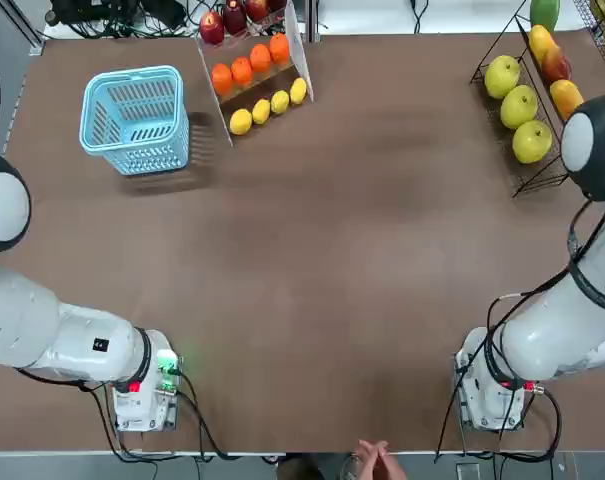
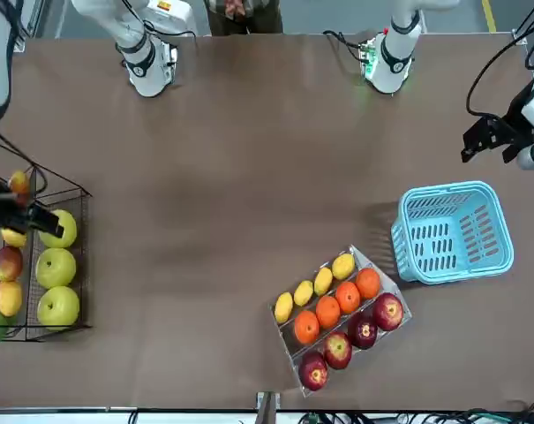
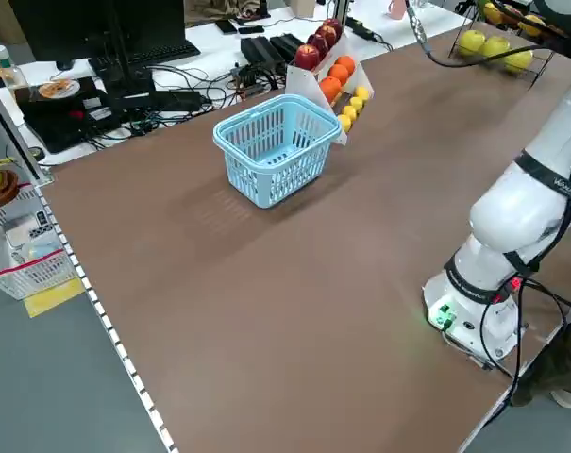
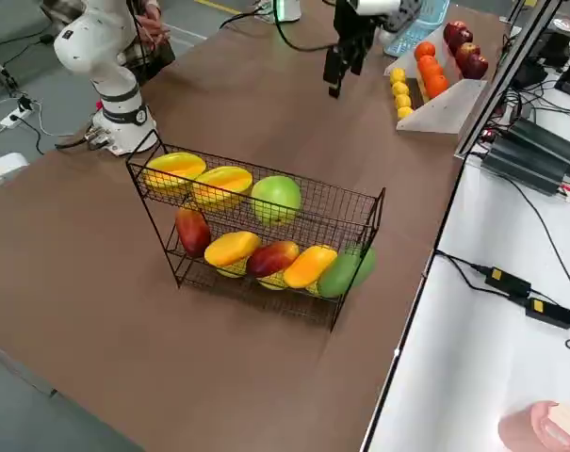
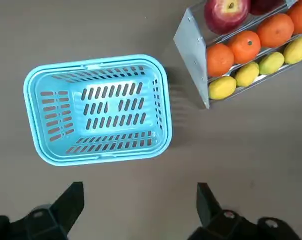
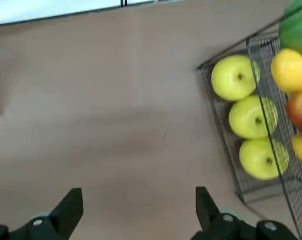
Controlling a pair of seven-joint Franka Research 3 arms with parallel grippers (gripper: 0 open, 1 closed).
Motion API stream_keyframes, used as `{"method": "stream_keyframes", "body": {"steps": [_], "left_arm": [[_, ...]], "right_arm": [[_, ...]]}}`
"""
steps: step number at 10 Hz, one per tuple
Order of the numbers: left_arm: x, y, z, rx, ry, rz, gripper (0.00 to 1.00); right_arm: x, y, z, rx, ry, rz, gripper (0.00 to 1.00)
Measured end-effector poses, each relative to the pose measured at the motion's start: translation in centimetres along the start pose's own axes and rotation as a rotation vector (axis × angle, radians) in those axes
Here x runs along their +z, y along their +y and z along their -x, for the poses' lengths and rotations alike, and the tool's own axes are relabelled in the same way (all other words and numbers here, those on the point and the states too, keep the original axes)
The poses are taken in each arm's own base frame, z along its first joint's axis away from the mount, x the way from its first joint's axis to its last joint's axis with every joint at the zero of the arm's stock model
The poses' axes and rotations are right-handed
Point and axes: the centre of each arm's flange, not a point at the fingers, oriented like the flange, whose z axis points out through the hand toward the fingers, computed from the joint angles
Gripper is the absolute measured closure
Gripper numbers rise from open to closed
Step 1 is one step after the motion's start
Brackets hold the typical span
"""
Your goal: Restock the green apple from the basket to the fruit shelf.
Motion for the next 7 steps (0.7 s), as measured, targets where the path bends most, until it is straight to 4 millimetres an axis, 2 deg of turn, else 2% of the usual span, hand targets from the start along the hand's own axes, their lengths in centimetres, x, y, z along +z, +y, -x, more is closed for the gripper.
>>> {"method": "stream_keyframes", "body": {"steps": [2,4,7], "left_arm": [[0.0,-1.6,-0.1,-0.025,0.0,0.0,0.0],[0.0,-1.7,-0.1,-0.026,-0.001,0.0,0.0],[0.1,-1.7,-0.1,-0.025,-0.004,0.0,0.0]], "right_arm": [[-2.5,0.6,3.0,0.006,-0.058,0.004,0.0],[-4.4,2.5,5.2,-0.017,-0.077,0.022,0.0],[-3.4,5.3,6.8,-0.029,-0.115,0.036,0.0]]}}
